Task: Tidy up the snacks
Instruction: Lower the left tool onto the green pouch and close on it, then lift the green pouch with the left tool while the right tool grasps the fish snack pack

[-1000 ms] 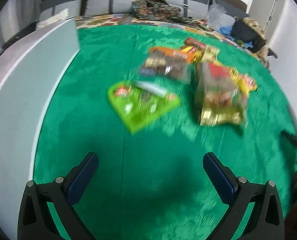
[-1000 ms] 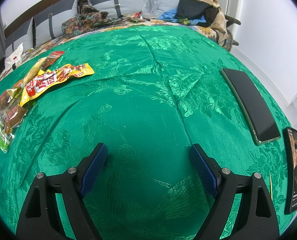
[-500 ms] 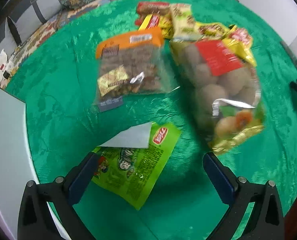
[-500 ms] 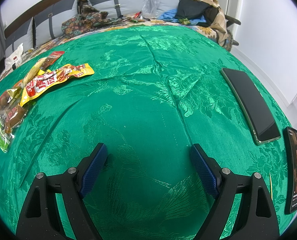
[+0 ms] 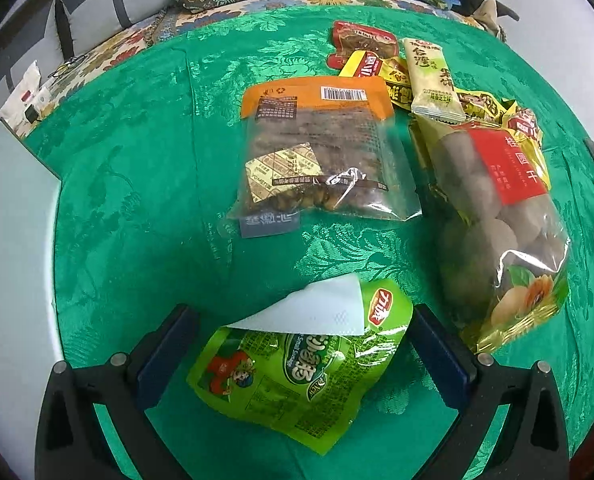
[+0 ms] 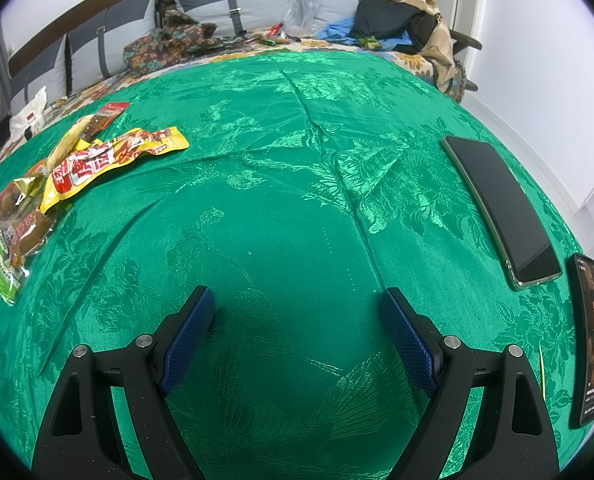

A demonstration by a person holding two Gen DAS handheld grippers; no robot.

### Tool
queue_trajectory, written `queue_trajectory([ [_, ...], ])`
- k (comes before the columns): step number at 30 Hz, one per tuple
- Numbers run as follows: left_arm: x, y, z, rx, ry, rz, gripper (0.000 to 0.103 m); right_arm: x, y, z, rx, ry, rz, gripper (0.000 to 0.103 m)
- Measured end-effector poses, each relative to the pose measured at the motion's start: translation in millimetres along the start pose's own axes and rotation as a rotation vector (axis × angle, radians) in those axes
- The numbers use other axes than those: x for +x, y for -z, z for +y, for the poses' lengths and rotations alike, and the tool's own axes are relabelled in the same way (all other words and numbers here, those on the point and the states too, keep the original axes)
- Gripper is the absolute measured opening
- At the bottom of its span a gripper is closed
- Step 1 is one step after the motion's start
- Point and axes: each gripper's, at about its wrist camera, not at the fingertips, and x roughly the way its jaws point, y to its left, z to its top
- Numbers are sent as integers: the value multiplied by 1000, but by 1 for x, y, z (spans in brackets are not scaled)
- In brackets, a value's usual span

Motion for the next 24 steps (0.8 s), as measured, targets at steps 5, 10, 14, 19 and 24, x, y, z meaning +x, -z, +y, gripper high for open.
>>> queue_trajectory([
  [5, -3, 6, 0, -21, -9, -7, 103, 0, 0, 0, 0, 0, 0, 88],
  [10, -4, 6, -2, -48, -22, 8, 103, 0, 0, 0, 0, 0, 0, 88],
  [14, -14, 16, -7, -71, -28, -40, 80, 0, 0, 0, 0, -1, 0, 88],
  [19, -30, 43, -16, -119, -57, -73, 69, 0, 0, 0, 0, -1, 0, 88],
  [24, -45, 76, -24, -194, -72, -84, 69, 0, 0, 0, 0, -1, 0, 88],
])
